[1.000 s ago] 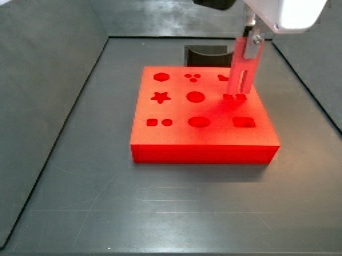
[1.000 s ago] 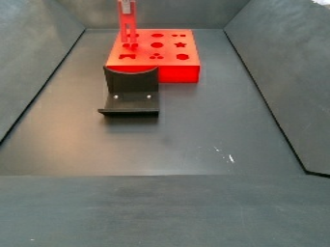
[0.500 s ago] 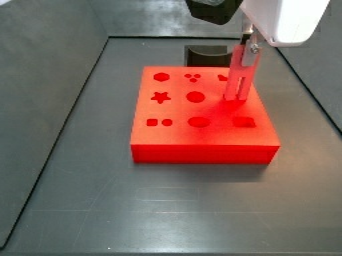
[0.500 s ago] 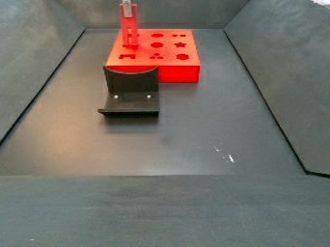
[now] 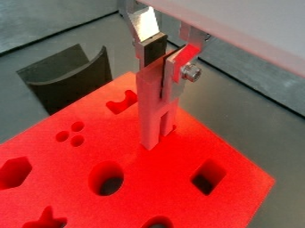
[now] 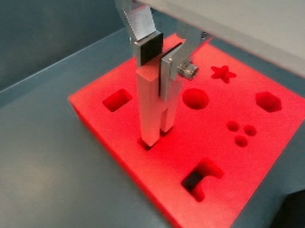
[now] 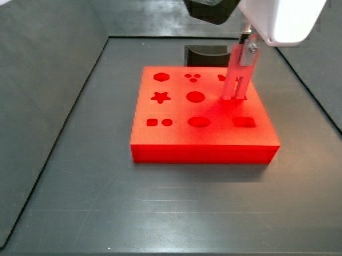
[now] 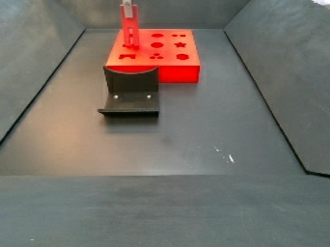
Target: Insert the double-square object.
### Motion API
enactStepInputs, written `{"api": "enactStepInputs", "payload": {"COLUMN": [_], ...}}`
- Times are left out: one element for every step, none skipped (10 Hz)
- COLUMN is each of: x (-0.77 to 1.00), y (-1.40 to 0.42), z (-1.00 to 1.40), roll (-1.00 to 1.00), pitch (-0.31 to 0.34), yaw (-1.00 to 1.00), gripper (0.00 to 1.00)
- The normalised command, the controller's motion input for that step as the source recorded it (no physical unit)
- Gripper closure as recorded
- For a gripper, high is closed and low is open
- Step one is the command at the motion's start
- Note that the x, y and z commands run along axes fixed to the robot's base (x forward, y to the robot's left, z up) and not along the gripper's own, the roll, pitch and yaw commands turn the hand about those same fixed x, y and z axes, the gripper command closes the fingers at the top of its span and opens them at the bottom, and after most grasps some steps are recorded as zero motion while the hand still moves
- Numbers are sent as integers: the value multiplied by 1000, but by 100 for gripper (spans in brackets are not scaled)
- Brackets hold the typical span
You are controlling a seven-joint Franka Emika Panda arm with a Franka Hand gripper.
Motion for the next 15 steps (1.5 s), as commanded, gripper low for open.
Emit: {"api": "enactStepInputs", "payload": {"x": [51, 6, 0, 126, 311, 369, 123, 0, 0, -69, -154, -191, -106, 0, 0], "y": [0, 0, 0, 71, 123, 57, 20, 0, 0, 0, 0, 0, 0, 31, 0], "z": [-303, -300, -363, -297, -126, -46, -103, -251, -509, -783, -857, -863, -751, -46, 0], "roll": [79, 69, 49, 13, 0, 0, 11, 23, 43, 33, 16, 9, 0, 0, 9], "pitch": [87, 89, 76, 96, 119, 106, 50, 0, 0, -36, -71, -96, -113, 0, 0], "yaw": [-183, -200, -237, -289, -291, -183, -80, -23, -17, 0, 0, 0, 0, 0, 0], "gripper": [100, 100, 100, 100, 100, 100, 100, 100, 100, 100, 100, 100, 100, 100, 100]}}
